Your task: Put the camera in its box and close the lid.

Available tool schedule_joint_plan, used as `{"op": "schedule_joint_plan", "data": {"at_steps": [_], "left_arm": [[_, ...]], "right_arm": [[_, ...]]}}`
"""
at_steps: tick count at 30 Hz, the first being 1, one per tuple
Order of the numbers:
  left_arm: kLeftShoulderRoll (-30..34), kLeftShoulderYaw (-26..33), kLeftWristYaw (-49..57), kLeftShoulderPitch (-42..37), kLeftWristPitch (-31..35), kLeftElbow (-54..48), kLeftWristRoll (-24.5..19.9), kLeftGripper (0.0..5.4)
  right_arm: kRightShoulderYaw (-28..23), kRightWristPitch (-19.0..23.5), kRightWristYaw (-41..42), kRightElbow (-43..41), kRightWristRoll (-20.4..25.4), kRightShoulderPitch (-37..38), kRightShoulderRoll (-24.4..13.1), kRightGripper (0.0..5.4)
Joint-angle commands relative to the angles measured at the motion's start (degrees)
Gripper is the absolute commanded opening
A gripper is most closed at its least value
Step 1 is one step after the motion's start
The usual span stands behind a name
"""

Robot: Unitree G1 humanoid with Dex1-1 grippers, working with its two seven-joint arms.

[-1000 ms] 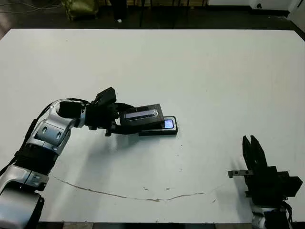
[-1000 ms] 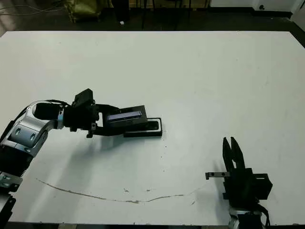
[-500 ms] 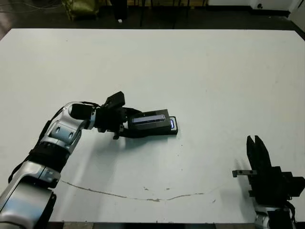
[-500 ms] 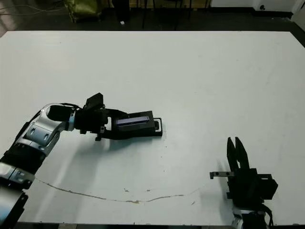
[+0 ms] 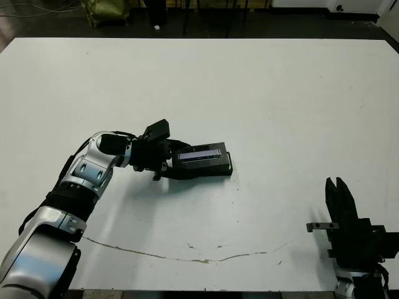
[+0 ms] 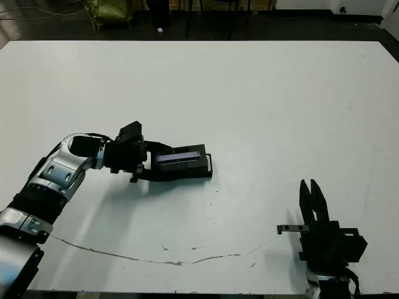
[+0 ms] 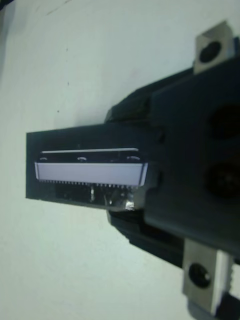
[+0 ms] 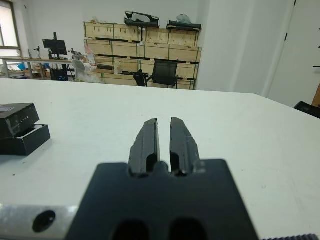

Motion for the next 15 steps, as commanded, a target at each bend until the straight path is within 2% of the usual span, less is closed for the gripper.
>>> {"op": "schedule_joint_plan", "data": {"at_steps": [1, 10, 15], "left_arm": [[-0.8, -1.0, -0.1, -0.8, 1.0, 3.1, 2.0, 2.55], [-3.7, -4.1, -0.7, -4.9, 0.1, 9.3, 6.1, 2.55], [-4.4, -4.1, -1.5, -6.1, -0.6, 12.0, 7.1, 2.55]], "right_arm": [[-0.5, 1.4, -0.2, -0.7, -0.3, 1.2, -0.6, 0.00], [-1.3, 0.0, 1.2, 0.2, 2.2, 1.8, -0.6, 0.00], [-1.5, 0.0, 0.9, -0.1, 1.5, 2.5, -0.4, 0.00]]}}
